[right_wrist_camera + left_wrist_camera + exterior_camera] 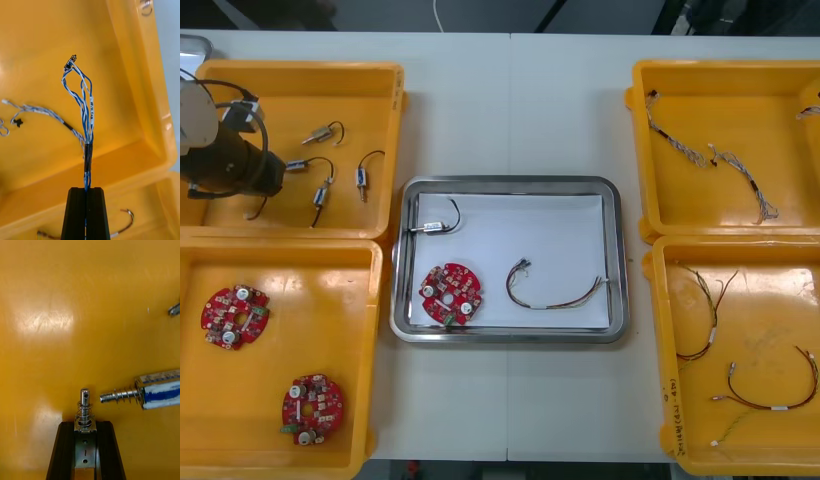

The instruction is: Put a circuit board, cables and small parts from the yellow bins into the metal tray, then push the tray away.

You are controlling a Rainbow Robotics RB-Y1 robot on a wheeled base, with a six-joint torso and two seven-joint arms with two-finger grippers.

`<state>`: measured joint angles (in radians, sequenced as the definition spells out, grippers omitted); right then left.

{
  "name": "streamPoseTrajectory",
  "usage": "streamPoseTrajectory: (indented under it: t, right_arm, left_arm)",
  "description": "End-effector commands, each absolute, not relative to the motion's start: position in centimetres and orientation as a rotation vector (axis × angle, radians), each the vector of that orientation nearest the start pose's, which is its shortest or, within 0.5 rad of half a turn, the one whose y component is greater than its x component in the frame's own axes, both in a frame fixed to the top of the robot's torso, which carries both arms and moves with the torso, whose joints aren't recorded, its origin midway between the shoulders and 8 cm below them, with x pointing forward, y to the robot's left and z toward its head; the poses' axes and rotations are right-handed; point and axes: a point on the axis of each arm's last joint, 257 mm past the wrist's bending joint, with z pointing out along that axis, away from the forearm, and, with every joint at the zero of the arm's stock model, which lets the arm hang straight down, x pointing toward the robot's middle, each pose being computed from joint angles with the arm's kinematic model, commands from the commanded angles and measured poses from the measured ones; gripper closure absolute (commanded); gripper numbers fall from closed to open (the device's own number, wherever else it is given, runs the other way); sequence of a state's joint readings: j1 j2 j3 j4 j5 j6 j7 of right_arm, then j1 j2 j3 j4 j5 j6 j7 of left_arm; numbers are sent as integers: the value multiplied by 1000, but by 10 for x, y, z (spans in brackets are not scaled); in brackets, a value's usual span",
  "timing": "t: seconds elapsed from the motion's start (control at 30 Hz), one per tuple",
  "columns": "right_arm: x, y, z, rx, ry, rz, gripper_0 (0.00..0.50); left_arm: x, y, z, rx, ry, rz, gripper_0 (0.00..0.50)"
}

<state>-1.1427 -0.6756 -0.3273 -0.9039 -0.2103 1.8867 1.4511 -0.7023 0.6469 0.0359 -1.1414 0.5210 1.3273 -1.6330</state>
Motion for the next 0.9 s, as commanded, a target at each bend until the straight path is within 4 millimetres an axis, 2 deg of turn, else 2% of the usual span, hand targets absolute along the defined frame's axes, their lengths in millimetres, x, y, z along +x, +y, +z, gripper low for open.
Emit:
streamPoseTrajectory:
  t: [0.03,0.13,0.23,0.37,0.57,0.73,0.9]
  right_arm:
    - [539,-441,-40,588,2663,-23,500]
    - [546,-432,-27,522,2631,-51,500]
    - [556,-411,-8,422,2577,-60,500]
    - [565,-384,5,329,2535,-20,500]
    - [571,-351,7,229,2523,24,500]
    - [574,-327,6,130,2521,-7,500]
    - [572,-313,1,48,2494,-30,500]
  left_arm:
    - [579,422,-178,38,2535,156,500]
    - [574,421,-169,40,2542,162,500]
    - [565,419,-160,41,2560,169,499]
    - [557,418,-150,45,2572,200,500]
    - [544,410,-134,64,2587,245,500]
    - [534,400,-122,85,2592,262,500]
    - [524,387,-111,99,2590,271,498]
